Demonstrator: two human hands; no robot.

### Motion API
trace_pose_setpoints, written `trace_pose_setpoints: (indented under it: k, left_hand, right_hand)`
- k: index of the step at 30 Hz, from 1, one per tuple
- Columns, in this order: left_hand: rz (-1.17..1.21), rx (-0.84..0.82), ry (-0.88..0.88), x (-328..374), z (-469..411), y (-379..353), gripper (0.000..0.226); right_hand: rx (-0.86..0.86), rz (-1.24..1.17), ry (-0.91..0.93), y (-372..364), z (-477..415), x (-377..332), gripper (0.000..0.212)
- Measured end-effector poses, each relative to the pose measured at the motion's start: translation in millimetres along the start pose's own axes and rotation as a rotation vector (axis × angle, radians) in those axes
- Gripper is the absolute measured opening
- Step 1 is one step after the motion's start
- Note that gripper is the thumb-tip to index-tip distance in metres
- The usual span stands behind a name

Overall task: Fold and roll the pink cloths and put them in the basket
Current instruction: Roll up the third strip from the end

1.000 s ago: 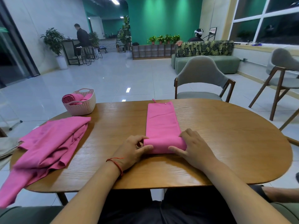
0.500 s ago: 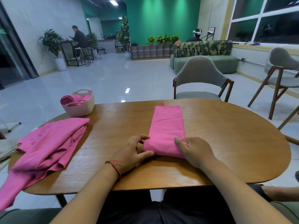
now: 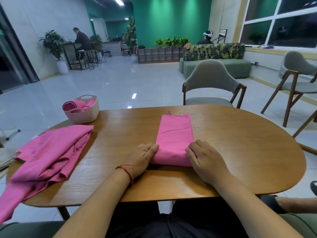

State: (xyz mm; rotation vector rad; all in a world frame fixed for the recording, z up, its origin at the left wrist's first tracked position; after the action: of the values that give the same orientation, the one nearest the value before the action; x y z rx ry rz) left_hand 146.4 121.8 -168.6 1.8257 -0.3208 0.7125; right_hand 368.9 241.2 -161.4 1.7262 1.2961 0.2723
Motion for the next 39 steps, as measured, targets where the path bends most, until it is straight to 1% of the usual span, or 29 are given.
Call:
trace_pose_setpoints:
  k: [5,7,10,11,12,14,17,20,22,24,26,27,29,31,34,37,39]
  left_hand:
    - [-0.081,0.054,0.006,2,5,1,0.049]
    - [-0.109,0.076,-0.019,2,6,1,0.047]
    - [-0.043,0.082,-0.066,7,12,3,0.026]
    - [-0.035,0.076,-0.078,9,14,3,0.021]
    - [-0.047,0.065,-0.081,10,15,2,0.021]
    - [-0.081,0.035,-0.073,11,18,0,0.033]
    - [-0.068,-0.014,-0.091,13,21,1,0.053]
    - [-0.092,-0.051,-0.098,15,20,0,0.061]
    - [-0.161,-0.057,-0.085,13,18,-2,0.061]
    - [-0.216,-0.067,-0.055,11,17,-5,0.060]
    - [-0.237,-0.052,-0.019,10,15,-5,0.064]
    - [-0.237,-0.046,-0.008,12,15,-3,0.066]
    - [-0.227,-0.038,0.003,18,16,-1,0.066]
    - [-0.229,-0.030,0.014,24,19,1,0.062]
    - [-0.260,-0.019,0.051,26,20,4,0.060]
    - [-0.289,0.018,0.045,21,17,4,0.063]
    - [-0.294,0.047,0.023,15,16,2,0.056]
  right_hand:
    - [-0.077,-0.131,-0.079,-2,-2,4,0.046]
    - [-0.087,-0.189,-0.112,-2,-2,5,0.050]
    - [-0.100,-0.305,-0.224,-2,-4,9,0.053]
    - [-0.103,-0.336,-0.263,-2,-5,11,0.053]
    - [-0.104,-0.355,-0.291,-3,-7,14,0.053]
    - [-0.108,-0.369,-0.325,-4,-9,18,0.054]
    - [-0.124,-0.405,-0.353,-6,-10,24,0.059]
    - [-0.107,-0.413,-0.369,-6,-8,27,0.060]
    - [-0.059,-0.361,-0.361,-3,-6,26,0.057]
    - [-0.003,-0.243,-0.319,2,-2,22,0.046]
    - [0.063,-0.135,-0.232,7,2,15,0.033]
    - [0.081,-0.115,-0.173,7,2,9,0.029]
    - [0.069,-0.077,-0.038,3,2,-1,0.028]
    - [0.033,-0.051,0.038,-1,2,-6,0.030]
    - [-0.004,-0.102,0.010,-3,1,-3,0.035]
    - [-0.045,-0.150,-0.065,-5,-2,1,0.046]
    - [-0.060,-0.155,-0.095,-5,-4,0,0.048]
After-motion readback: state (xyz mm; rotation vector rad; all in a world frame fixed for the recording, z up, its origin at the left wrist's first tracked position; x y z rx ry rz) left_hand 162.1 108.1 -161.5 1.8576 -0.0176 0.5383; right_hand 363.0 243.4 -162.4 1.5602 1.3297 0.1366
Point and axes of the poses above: each hand's wrist, its own z-axis away from the middle knuckle, its own y-axis out of the back of the hand, x = y × z, the point moved 7 cm from there along -z, towards the middle knuckle, and after that the axes turned 6 degrees about -z, right-handed, at the moved point
